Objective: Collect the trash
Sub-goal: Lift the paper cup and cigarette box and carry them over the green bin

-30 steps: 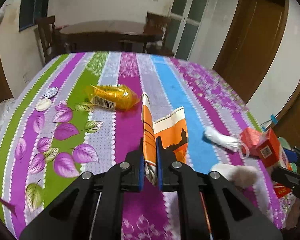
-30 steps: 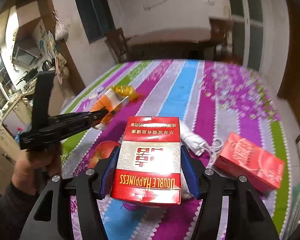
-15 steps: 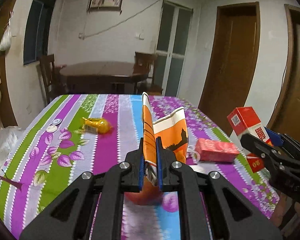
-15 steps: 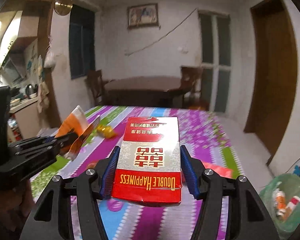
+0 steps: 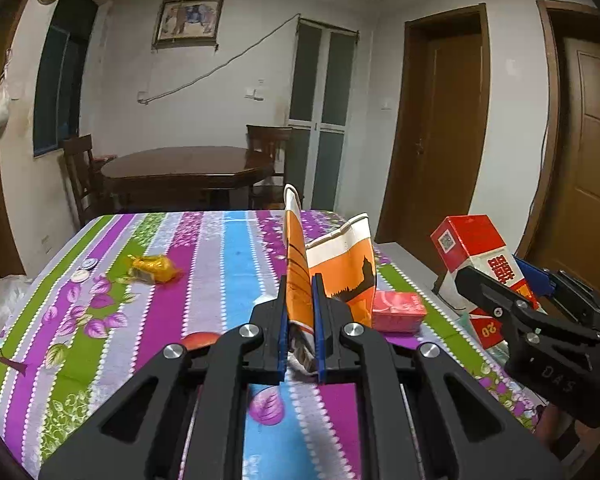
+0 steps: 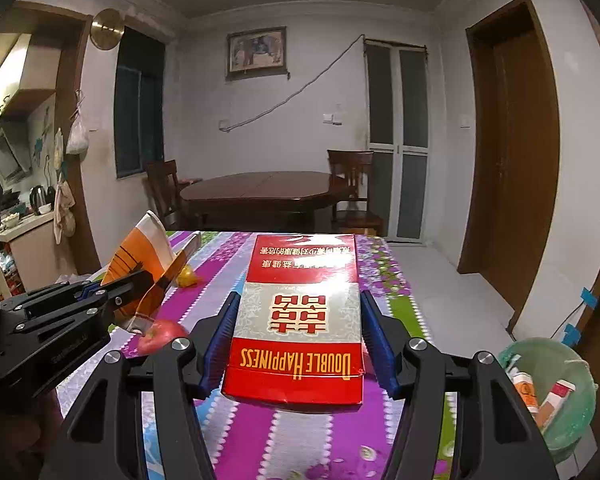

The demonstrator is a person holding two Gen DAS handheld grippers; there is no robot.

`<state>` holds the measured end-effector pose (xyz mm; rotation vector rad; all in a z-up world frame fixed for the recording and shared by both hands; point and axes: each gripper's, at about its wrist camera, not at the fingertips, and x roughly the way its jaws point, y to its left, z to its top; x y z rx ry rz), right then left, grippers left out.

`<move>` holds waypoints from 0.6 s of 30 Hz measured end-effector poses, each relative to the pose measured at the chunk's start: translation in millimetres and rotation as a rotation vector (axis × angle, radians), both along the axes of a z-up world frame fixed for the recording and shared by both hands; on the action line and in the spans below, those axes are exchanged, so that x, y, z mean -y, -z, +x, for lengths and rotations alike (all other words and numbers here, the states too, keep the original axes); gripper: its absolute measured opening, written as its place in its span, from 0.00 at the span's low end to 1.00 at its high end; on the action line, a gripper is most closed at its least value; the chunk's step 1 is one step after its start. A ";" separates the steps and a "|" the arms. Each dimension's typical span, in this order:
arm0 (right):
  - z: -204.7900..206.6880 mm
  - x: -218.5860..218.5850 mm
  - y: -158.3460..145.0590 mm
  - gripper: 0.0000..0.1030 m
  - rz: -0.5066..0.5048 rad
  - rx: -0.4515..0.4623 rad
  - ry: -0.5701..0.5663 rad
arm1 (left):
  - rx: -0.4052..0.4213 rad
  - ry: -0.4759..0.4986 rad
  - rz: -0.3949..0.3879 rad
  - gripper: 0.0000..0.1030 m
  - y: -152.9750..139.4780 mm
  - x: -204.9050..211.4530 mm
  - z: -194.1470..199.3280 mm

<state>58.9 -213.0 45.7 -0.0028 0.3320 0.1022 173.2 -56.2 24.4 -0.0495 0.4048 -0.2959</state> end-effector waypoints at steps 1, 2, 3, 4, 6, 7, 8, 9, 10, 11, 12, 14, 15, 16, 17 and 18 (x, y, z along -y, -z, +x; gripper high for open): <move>-3.0 6.2 -2.0 0.58 0.004 0.001 0.009 | 0.003 0.007 -0.001 0.08 -0.7 3.9 0.5; -3.7 11.5 -3.0 0.58 0.006 0.001 0.016 | 0.006 0.015 -0.002 0.08 -1.8 8.5 0.6; -6.0 19.5 -4.4 0.58 0.009 0.003 0.028 | 0.011 0.029 -0.004 0.08 -3.4 15.7 1.2; -7.7 27.0 -5.3 0.58 0.010 0.003 0.039 | 0.015 0.038 -0.002 0.08 -4.0 21.2 1.2; -10.9 41.8 -7.0 0.58 0.009 0.002 0.061 | 0.016 0.062 -0.004 0.08 -5.8 33.5 2.9; -13.1 50.6 -7.7 0.58 0.007 0.002 0.075 | 0.018 0.078 -0.004 0.08 -6.9 42.4 3.7; -12.5 57.8 -7.9 0.58 0.006 0.002 0.084 | 0.019 0.090 -0.005 0.08 -7.2 48.8 4.6; -15.2 67.2 -8.1 0.58 0.005 0.002 0.097 | 0.020 0.101 -0.004 0.08 -8.0 55.7 5.1; -17.8 76.8 -8.5 0.58 0.002 0.003 0.112 | 0.023 0.117 -0.004 0.08 -8.8 64.3 5.8; -18.0 84.2 -8.7 0.58 0.001 0.003 0.122 | 0.025 0.132 -0.005 0.08 -9.7 72.7 6.4; -20.4 96.1 -8.9 0.58 0.002 0.002 0.138 | 0.025 0.141 -0.005 0.08 -10.5 79.1 6.4; -24.5 113.8 -8.9 0.58 0.004 0.001 0.160 | 0.027 0.166 -0.003 0.08 -11.4 95.0 7.0; -28.0 125.2 -9.0 0.58 0.003 0.000 0.176 | 0.028 0.181 -0.002 0.08 -11.9 104.0 7.1; -28.2 132.5 -9.2 0.58 0.003 0.000 0.185 | 0.029 0.190 -0.001 0.08 -12.1 110.3 6.4; -28.8 140.9 -9.8 0.58 0.002 -0.001 0.195 | 0.031 0.201 0.000 0.08 -12.2 117.2 6.0; -31.0 149.8 -10.6 0.58 0.002 -0.001 0.206 | 0.032 0.211 0.003 0.08 -12.3 123.7 5.6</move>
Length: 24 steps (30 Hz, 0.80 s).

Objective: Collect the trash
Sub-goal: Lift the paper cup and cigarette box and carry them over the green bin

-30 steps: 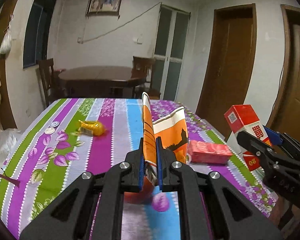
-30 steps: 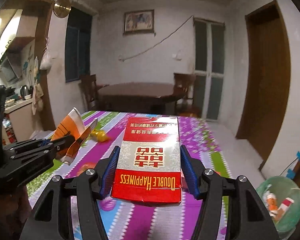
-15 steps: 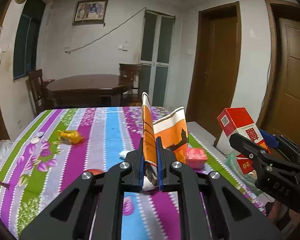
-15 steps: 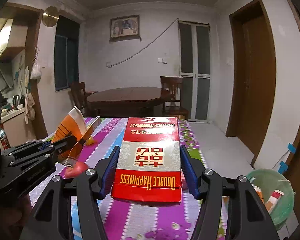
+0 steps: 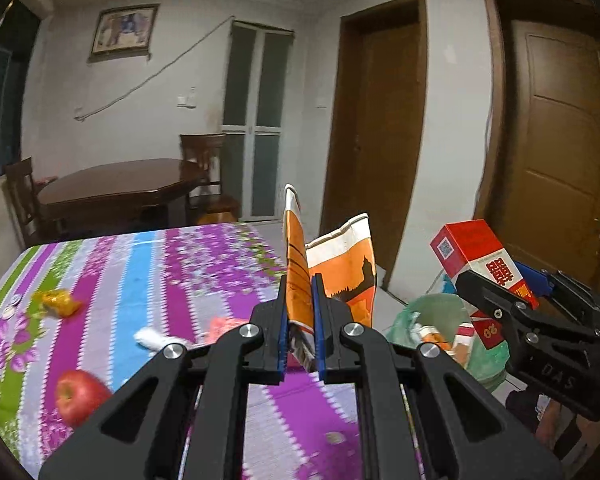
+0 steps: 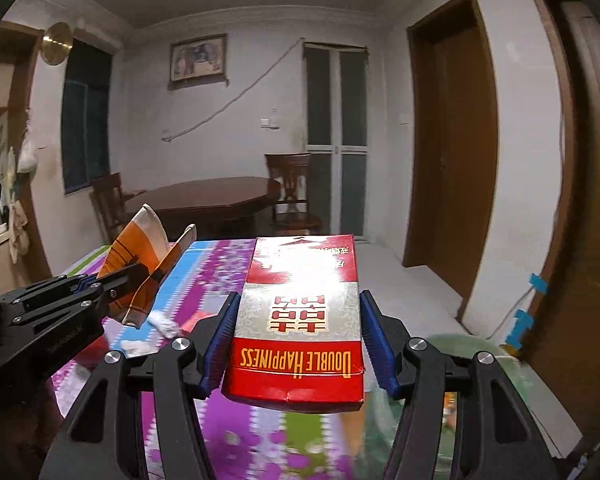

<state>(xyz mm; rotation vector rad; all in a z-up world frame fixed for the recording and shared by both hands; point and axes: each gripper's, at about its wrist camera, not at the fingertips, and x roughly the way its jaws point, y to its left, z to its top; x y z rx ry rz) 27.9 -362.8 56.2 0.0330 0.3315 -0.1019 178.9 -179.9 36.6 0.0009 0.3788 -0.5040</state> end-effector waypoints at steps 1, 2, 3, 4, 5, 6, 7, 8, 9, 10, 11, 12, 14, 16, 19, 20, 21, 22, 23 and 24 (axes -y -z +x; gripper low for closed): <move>-3.2 10.5 0.0 0.58 0.000 0.000 0.013 | -0.002 0.015 0.002 0.08 0.1 7.8 -0.1; -3.2 18.1 -0.4 0.58 0.000 -0.001 0.020 | -0.004 0.029 0.004 0.08 -0.2 16.0 -0.4; -4.8 28.1 -0.5 0.58 -0.001 -0.003 0.033 | -0.004 0.040 0.006 0.08 -0.1 22.6 -1.1; -6.5 37.1 -0.2 0.58 -0.002 -0.005 0.046 | -0.005 0.054 0.008 0.08 0.2 30.9 -1.4; -6.2 44.9 -0.8 0.58 -0.002 -0.007 0.054 | -0.009 0.068 0.009 0.08 0.7 38.3 -0.8; -8.2 56.3 -0.1 0.58 -0.004 -0.012 0.071 | -0.009 0.078 0.011 0.08 0.1 46.0 -1.1; -9.8 66.3 0.9 0.58 -0.003 -0.017 0.084 | -0.008 0.092 0.014 0.08 0.3 55.5 -0.5; -9.5 74.6 0.8 0.58 -0.002 -0.021 0.093 | -0.011 0.106 0.014 0.08 0.5 63.5 0.0; -11.5 86.4 1.6 0.58 -0.004 -0.029 0.109 | -0.012 0.115 0.016 0.08 0.8 70.5 0.4; -13.2 98.8 3.0 0.58 -0.007 -0.038 0.125 | -0.013 0.129 0.018 0.08 1.6 80.3 1.8; -13.8 106.8 4.3 0.58 -0.006 -0.044 0.132 | -0.017 0.140 0.018 0.08 1.7 88.4 2.7; -15.0 122.1 6.6 0.58 -0.002 -0.056 0.145 | -0.021 0.150 0.020 0.08 2.8 95.6 4.7; -12.0 141.8 10.4 0.58 0.002 -0.074 0.165 | -0.027 0.173 0.028 0.08 6.0 114.2 7.2; -9.3 166.5 17.1 0.58 0.015 -0.102 0.186 | -0.038 0.192 0.038 0.08 10.7 131.2 12.8; -2.2 197.4 29.0 0.58 0.034 -0.141 0.208 | -0.060 0.214 0.055 0.08 19.4 155.2 23.1; 1.1 203.0 31.8 0.58 0.039 -0.152 0.212 | -0.069 0.220 0.060 0.08 22.0 161.4 27.3; 5.1 212.5 37.2 0.58 0.053 -0.171 0.216 | -0.078 0.225 0.066 0.08 25.2 168.2 30.0; 9.2 223.5 43.5 0.58 0.063 -0.191 0.224 | -0.090 0.232 0.074 0.08 30.2 176.8 34.7; 12.7 229.3 48.0 0.58 0.067 -0.202 0.228 | -0.105 0.241 0.082 0.08 35.1 184.8 39.2; 17.8 238.7 54.5 0.58 0.081 -0.221 0.230 | -0.122 0.248 0.090 0.08 40.4 192.4 43.8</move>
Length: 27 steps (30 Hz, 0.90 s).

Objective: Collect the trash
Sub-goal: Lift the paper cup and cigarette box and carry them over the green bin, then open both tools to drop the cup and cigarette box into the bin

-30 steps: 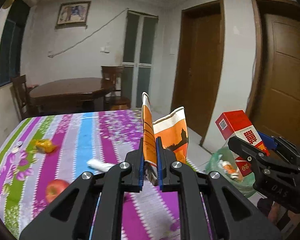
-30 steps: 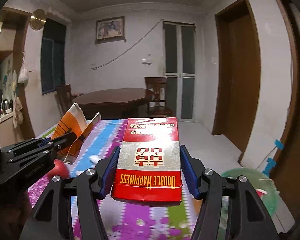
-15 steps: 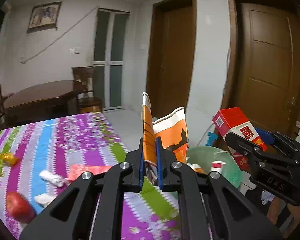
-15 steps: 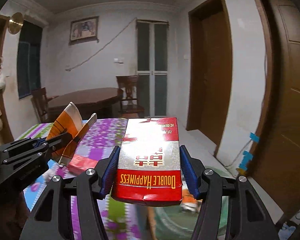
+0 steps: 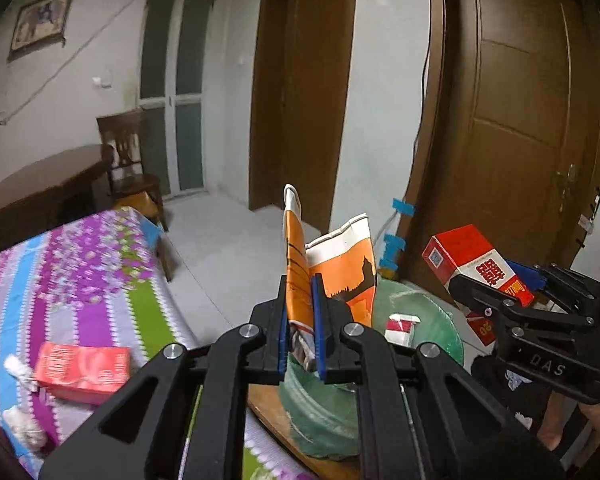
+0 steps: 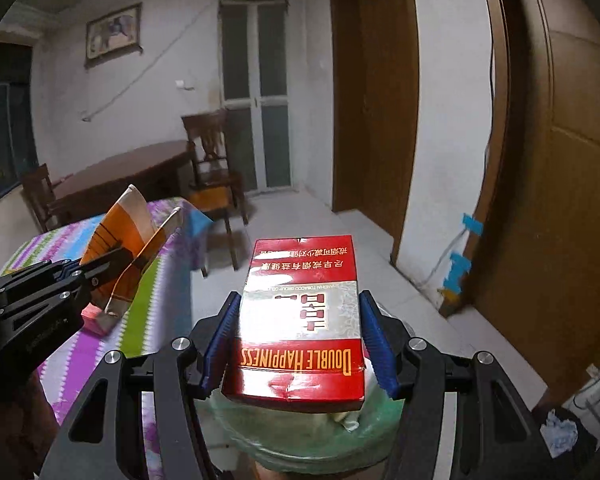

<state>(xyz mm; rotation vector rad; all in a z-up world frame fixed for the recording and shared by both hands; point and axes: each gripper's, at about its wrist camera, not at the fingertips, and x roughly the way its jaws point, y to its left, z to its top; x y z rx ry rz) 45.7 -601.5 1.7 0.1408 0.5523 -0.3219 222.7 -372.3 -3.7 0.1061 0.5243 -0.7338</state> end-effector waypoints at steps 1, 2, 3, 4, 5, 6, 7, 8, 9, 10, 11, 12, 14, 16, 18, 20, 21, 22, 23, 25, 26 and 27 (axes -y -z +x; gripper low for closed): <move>6.4 7.3 6.5 0.58 0.016 -0.015 0.003 | -0.010 0.004 0.007 0.08 3.4 5.1 2.7; 12.3 15.5 10.6 0.58 0.024 -0.028 0.006 | -0.024 0.009 0.016 0.08 8.4 11.4 6.6; 17.6 26.7 18.5 0.58 0.044 -0.046 0.008 | -0.037 0.013 0.021 0.08 12.4 16.3 9.1; 22.8 32.0 23.6 0.58 0.057 -0.055 0.008 | -0.053 0.015 0.033 0.08 18.6 23.4 13.8; 26.3 37.3 29.3 0.58 0.063 -0.064 0.012 | -0.062 0.016 0.042 0.08 22.5 28.2 16.9; 32.0 45.0 35.3 0.58 0.068 -0.076 0.015 | -0.072 0.017 0.053 0.08 26.6 33.0 19.8; 35.6 51.1 40.5 0.58 0.080 -0.086 0.014 | -0.083 0.016 0.070 0.08 32.2 39.4 23.4; 37.9 52.2 43.7 0.58 0.087 -0.092 0.015 | -0.088 0.014 0.082 0.08 36.8 44.0 26.4; 41.5 57.6 48.8 0.58 0.089 -0.100 0.017 | -0.096 0.012 0.094 0.08 41.5 48.5 29.6; 44.3 61.0 53.3 0.58 0.091 -0.107 0.018 | -0.101 0.012 0.101 0.08 43.9 51.6 30.3; 48.1 66.3 58.6 0.58 0.099 -0.115 0.017 | -0.107 0.011 0.115 0.08 48.3 55.9 32.3; 50.4 64.2 60.6 0.58 0.103 -0.120 0.017 | -0.113 0.009 0.124 0.08 51.8 59.5 33.8; 53.7 66.6 65.7 0.58 0.112 -0.128 0.018 | -0.121 0.008 0.141 0.08 56.4 64.1 34.6; 57.7 65.4 69.6 0.58 0.119 -0.134 0.022 | -0.127 0.006 0.154 0.08 60.3 69.1 36.2; 59.3 66.0 73.3 0.58 0.125 -0.138 0.024 | -0.133 0.005 0.165 0.08 65.0 71.9 39.1; 60.0 65.0 77.5 0.58 0.127 -0.142 0.024 | -0.140 0.003 0.168 0.08 65.7 73.9 37.9; 57.7 57.8 76.8 0.58 0.128 -0.143 0.024 | -0.141 0.002 0.169 0.08 66.6 74.7 38.6; 58.8 57.0 77.0 0.58 0.128 -0.145 0.025 | -0.143 0.003 0.171 0.08 67.5 75.3 39.3; 58.3 52.9 75.3 0.58 0.129 -0.146 0.025 | -0.145 0.004 0.172 0.08 67.7 76.5 39.3; 60.0 51.5 77.9 0.58 0.130 -0.148 0.025 | -0.146 0.007 0.174 0.08 67.7 78.3 38.5; 60.2 50.9 76.9 0.58 0.131 -0.149 0.025 | -0.147 0.008 0.175 0.08 67.9 79.6 38.5; 61.3 50.6 77.6 0.58 0.130 -0.148 0.025 | -0.148 0.009 0.176 0.08 67.5 81.1 38.5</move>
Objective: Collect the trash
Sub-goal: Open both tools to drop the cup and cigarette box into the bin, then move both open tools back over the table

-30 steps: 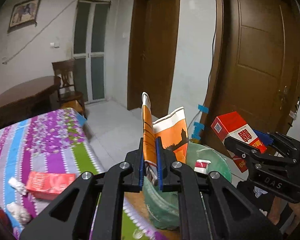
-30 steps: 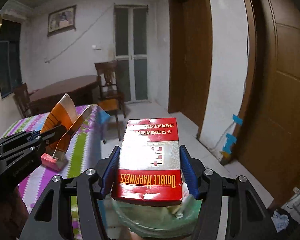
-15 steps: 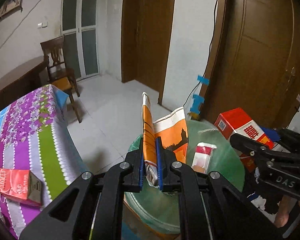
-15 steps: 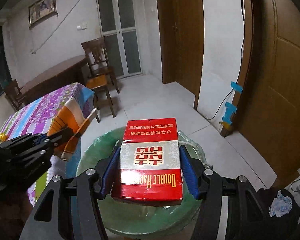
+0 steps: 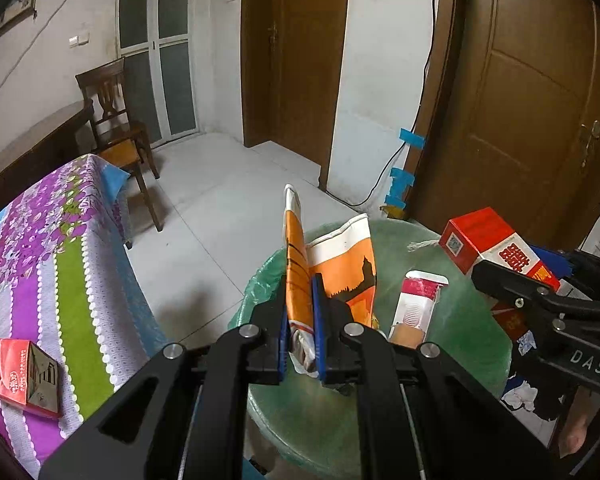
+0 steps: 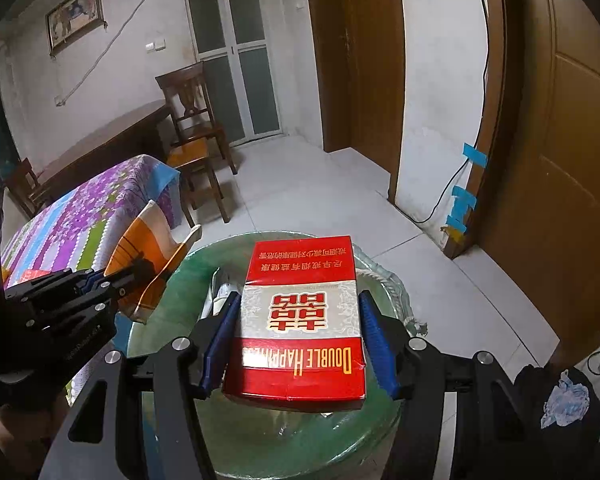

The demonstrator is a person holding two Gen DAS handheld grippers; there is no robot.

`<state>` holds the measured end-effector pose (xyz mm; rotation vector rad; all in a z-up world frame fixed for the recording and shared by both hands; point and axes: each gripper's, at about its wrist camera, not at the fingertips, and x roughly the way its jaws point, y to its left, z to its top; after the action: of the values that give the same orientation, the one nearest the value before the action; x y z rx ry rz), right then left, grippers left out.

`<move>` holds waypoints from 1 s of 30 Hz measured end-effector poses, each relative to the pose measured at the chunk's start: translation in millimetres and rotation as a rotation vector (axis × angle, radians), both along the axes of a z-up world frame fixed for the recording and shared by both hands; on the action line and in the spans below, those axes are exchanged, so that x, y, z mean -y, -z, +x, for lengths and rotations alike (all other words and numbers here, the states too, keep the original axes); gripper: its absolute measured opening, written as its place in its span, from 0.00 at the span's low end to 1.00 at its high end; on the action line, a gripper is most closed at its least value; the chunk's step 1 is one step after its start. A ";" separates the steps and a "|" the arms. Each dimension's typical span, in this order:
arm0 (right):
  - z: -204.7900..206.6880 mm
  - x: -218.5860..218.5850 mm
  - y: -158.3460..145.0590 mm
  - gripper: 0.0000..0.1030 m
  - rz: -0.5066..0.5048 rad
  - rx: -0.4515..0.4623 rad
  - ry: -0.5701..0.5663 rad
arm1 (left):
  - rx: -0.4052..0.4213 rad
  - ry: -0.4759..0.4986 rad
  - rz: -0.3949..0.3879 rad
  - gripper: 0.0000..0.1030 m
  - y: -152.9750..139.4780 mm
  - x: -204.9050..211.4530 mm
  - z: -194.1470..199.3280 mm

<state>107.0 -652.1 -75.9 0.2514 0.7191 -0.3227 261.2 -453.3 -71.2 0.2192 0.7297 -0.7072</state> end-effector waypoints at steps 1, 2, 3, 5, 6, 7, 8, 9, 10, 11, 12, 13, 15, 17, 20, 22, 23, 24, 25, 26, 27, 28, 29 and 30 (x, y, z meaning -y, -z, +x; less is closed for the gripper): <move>-0.5 0.0 -0.1 0.58 0.000 0.000 0.000 | -0.002 0.002 0.000 0.08 0.1 0.8 0.3; -0.6 -0.2 -0.1 0.58 0.001 -0.001 -0.001 | -0.004 0.003 0.000 0.08 0.2 1.2 0.5; -0.5 -0.7 0.0 0.58 -0.001 -0.001 0.000 | -0.006 0.004 0.000 0.08 -0.1 2.1 1.0; 1.2 -1.9 2.5 0.58 -0.001 -0.001 0.000 | -0.012 0.004 -0.002 0.08 0.3 2.8 2.6; 0.9 -1.8 2.3 0.58 -0.002 -0.001 0.000 | -0.014 0.005 -0.002 0.08 0.4 3.2 3.2; 0.9 -1.1 2.4 0.58 -0.001 -0.001 0.000 | -0.013 0.006 -0.002 0.08 0.1 3.3 3.3; 0.8 -1.2 2.4 0.58 0.000 0.000 -0.001 | -0.012 0.005 -0.003 0.08 0.2 3.3 3.5; 1.7 -1.8 2.7 0.58 0.000 -0.001 -0.003 | -0.011 0.004 -0.003 0.08 0.4 3.7 3.0; 3.1 -3.0 3.3 0.58 -0.001 -0.003 -0.006 | -0.012 0.004 -0.002 0.08 0.1 3.7 3.5; 2.9 -3.3 3.4 0.58 0.000 -0.005 -0.010 | -0.017 0.006 -0.001 0.09 0.2 3.9 4.0; 3.0 -4.5 5.1 0.62 0.003 -0.007 -0.017 | -0.021 0.006 0.000 0.12 0.8 4.8 4.8; 3.1 -6.0 5.4 0.67 0.001 -0.003 -0.016 | -0.025 0.003 0.001 0.24 1.0 4.8 5.9; 1.0 -6.1 4.6 0.71 0.004 0.006 -0.010 | -0.018 -0.013 -0.006 0.44 0.3 2.5 6.4; -0.3 -6.7 4.3 0.71 0.005 0.013 -0.003 | -0.016 -0.021 -0.010 0.46 0.5 0.5 6.3; -4.3 -5.0 4.5 0.71 0.011 0.016 0.000 | -0.017 -0.024 -0.014 0.46 -0.5 -2.4 6.7; -6.3 -8.6 4.9 0.71 0.014 0.020 -0.002 | -0.021 -0.021 -0.014 0.46 -0.8 -3.6 6.3; -7.9 -9.3 4.9 0.71 0.014 0.021 -0.005 | -0.020 -0.020 -0.012 0.46 -1.4 -4.7 5.6; -9.7 -12.4 4.3 0.71 0.015 0.024 -0.013 | -0.020 -0.019 -0.013 0.46 -2.3 -7.0 4.6; -10.9 -16.6 3.4 0.71 0.017 0.029 -0.021 | -0.019 -0.020 -0.013 0.46 -3.4 -8.8 3.7; -13.0 -17.5 2.7 0.71 0.018 0.034 -0.030 | -0.016 -0.020 -0.013 0.46 -5.0 -13.0 2.5; -15.3 -24.5 1.0 0.72 0.017 0.043 -0.044 | -0.013 -0.019 -0.013 0.50 -6.7 -19.9 1.1; -17.1 -28.7 -0.6 0.73 0.019 0.052 -0.057 | -0.009 -0.019 -0.015 0.53 -8.6 -25.8 -0.4; -18.7 -32.5 -2.0 0.73 0.022 0.058 -0.069 | -0.002 -0.019 -0.014 0.54 -11.0 -33.3 -2.4; -19.6 -42.8 -3.6 0.73 0.024 0.067 -0.093 | 0.005 -0.019 -0.012 0.56 -13.5 -40.7 -4.0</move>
<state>87.4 -609.2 -72.3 0.2497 0.6672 -0.2160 257.3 -412.6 -57.8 0.2025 0.7218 -0.6927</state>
